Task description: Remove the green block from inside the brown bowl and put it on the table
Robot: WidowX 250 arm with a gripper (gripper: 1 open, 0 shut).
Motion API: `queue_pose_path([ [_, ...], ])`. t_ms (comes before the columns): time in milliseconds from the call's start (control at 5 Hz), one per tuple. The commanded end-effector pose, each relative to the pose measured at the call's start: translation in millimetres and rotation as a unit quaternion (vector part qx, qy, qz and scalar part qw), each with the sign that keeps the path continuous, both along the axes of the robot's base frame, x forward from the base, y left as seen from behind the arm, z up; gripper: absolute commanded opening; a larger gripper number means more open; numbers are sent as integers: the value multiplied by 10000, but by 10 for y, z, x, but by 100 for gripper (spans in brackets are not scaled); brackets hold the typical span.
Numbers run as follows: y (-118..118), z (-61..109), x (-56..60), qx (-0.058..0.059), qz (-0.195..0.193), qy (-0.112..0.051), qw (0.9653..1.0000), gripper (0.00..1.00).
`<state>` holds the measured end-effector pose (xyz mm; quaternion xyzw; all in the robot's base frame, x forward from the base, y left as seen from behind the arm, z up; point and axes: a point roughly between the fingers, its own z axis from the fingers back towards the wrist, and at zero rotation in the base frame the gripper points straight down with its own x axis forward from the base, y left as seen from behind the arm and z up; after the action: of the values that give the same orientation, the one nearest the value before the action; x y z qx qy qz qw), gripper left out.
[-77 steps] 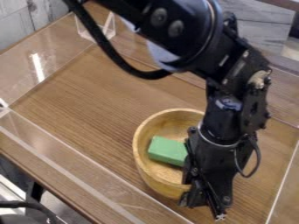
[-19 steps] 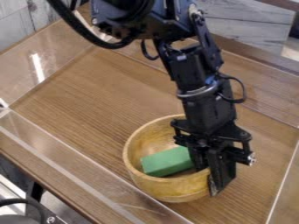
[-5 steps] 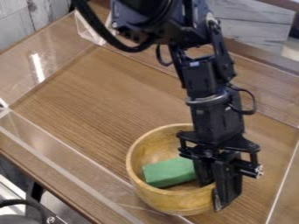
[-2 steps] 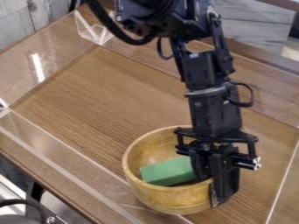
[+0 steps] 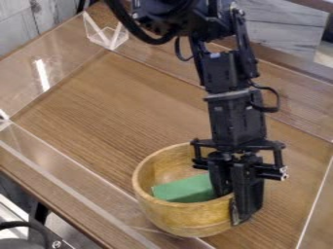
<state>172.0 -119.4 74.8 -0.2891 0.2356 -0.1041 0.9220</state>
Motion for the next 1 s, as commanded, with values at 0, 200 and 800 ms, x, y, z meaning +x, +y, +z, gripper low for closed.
queue_pose_path([
  [0,50,39,-22,92,107,316,9994,0],
  [200,65,94,-12,76,92,393,9992,0],
  [800,97,242,8,-5,36,625,9980,0],
])
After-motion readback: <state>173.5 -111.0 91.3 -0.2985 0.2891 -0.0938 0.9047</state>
